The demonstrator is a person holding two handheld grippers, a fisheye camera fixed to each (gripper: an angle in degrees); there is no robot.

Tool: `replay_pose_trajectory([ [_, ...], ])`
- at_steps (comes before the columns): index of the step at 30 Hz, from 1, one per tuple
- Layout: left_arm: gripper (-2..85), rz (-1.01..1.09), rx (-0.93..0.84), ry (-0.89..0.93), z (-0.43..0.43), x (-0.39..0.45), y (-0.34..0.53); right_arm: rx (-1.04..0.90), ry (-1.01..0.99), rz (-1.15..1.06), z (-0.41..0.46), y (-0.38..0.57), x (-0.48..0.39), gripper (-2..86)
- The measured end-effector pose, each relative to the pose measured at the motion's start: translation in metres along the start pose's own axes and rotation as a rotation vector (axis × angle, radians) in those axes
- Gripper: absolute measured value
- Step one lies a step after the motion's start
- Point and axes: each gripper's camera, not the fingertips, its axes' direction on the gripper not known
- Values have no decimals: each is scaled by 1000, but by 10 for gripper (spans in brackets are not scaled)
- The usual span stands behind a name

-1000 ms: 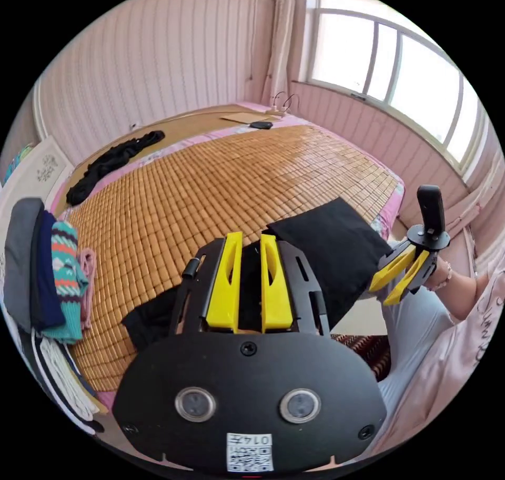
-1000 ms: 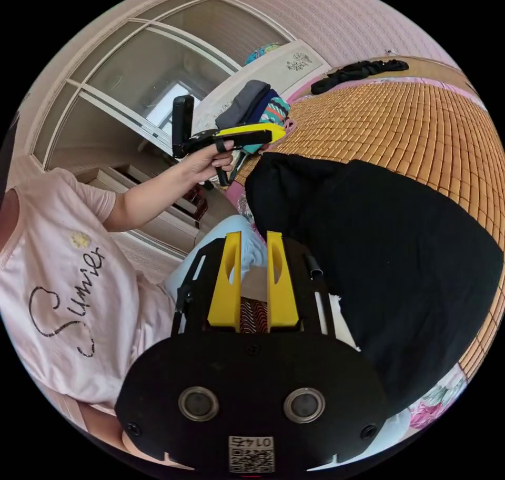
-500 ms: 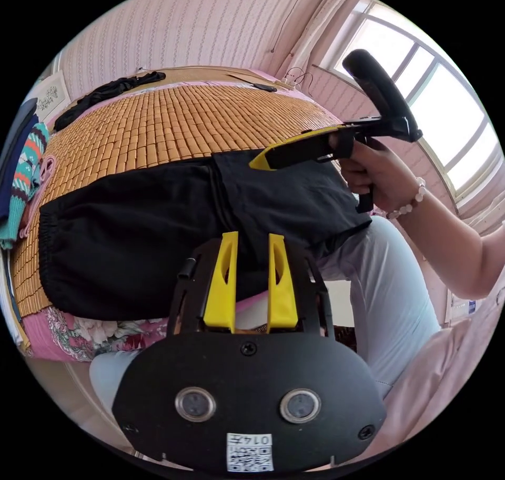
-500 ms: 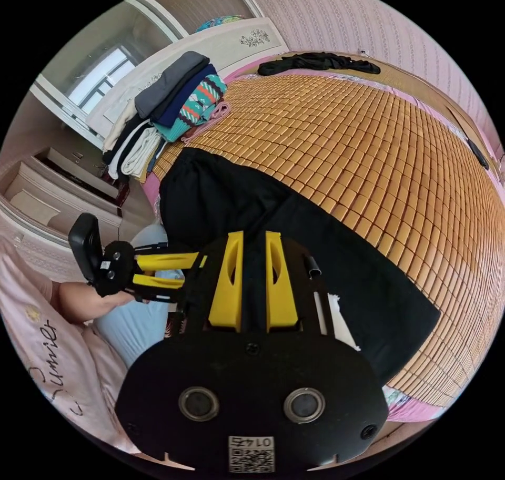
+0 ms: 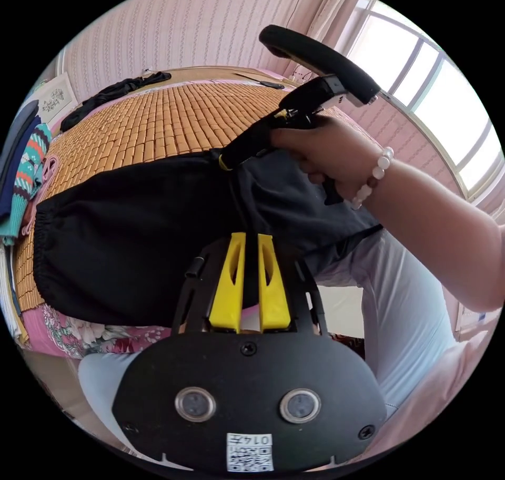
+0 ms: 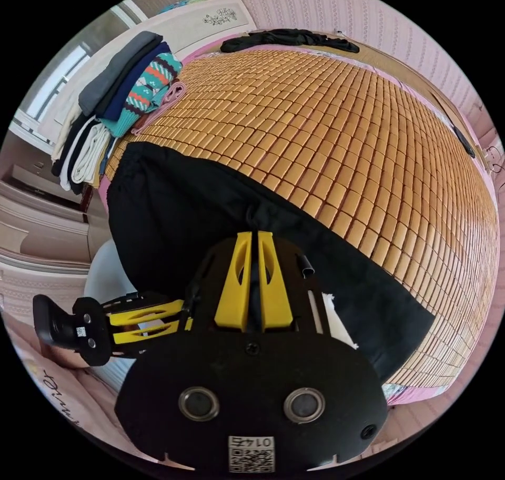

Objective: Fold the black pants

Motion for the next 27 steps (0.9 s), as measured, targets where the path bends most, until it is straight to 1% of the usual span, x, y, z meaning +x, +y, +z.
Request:
replay_pose_trajectory([
  [3,6,-9,59,67,-25,-4,6,78,-56,29,-25,8,10,14],
  [6,0,10,145,119,-58,-2,11,227,-148,35,-63,19,14,11],
  [8,-1,9,206,118,-85,-6,17,325,-281,-21,-91,12,9,12],
  [9,-1,-7,257,100,-109,-13,23,340,-320,-46,-97,7,5,12],
  [11,3,-58,325,64,-147,-33,34,388,-468,-163,-112,-24,-22,17],
  [13,18,-153,352,-51,-190,-68,54,389,-555,-240,-106,-56,-54,25],
  [15,40,-263,355,-160,-211,-99,73,388,-621,-264,-82,-89,-88,37],
  [16,52,-303,331,-237,-215,-119,85,362,-604,-277,-58,-108,-106,46],
  [18,60,-392,252,-318,-215,-148,103,277,-537,-202,-22,-128,-115,40],
  [19,61,-432,230,-336,-216,-160,115,236,-535,-182,-9,-130,-111,39],
  [21,57,-470,232,-320,-218,-167,128,272,-535,-181,-9,-113,-96,34],
  [22,51,-464,238,-308,-216,-165,133,294,-496,-186,-12,-96,-84,30],
  [24,40,-421,236,-286,-207,-153,132,264,-398,-165,-14,-69,-62,22],
  [26,20,-336,231,-233,-193,-132,123,199,-259,-94,-15,-30,-32,12],
  [27,7,-262,224,-175,-180,-113,115,185,-231,-77,-15,-21,-26,9],
])
